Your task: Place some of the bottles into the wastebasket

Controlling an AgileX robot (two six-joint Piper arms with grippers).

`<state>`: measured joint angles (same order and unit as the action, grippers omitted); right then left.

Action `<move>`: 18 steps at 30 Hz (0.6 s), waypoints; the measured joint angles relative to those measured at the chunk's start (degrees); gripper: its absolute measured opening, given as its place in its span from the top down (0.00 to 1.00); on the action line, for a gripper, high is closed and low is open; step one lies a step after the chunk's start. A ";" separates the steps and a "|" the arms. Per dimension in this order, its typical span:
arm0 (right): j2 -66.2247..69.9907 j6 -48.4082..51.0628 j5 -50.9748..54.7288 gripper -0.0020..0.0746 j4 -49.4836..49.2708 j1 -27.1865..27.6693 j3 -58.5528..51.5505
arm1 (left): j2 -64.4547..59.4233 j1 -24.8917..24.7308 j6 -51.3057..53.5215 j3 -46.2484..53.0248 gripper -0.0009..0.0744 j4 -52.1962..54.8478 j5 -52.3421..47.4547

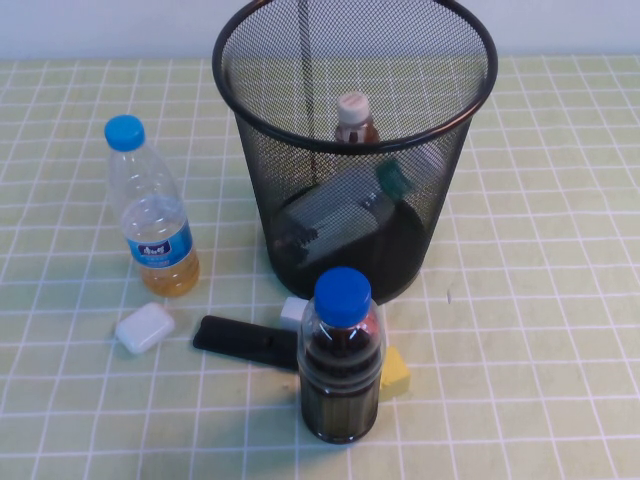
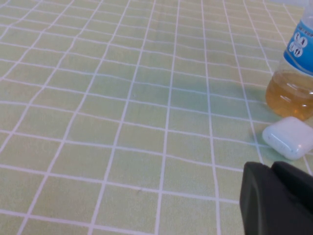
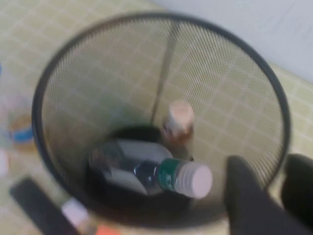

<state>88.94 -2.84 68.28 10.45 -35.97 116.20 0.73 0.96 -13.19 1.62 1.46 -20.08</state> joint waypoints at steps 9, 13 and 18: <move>-18.41 -1.24 3.85 0.98 -0.56 0.00 -11.81 | 0.00 0.00 0.00 0.00 0.99 0.00 0.00; -27.04 -1.23 3.07 0.98 -7.64 0.00 -25.10 | 0.00 0.00 0.00 0.00 0.99 0.00 0.00; -32.90 -2.07 2.97 0.98 -10.82 0.00 -39.32 | 0.00 0.00 0.00 0.00 0.99 0.00 0.00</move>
<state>56.04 -4.91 71.26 -0.36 -35.97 76.88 0.73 0.96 -13.19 1.62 1.46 -20.08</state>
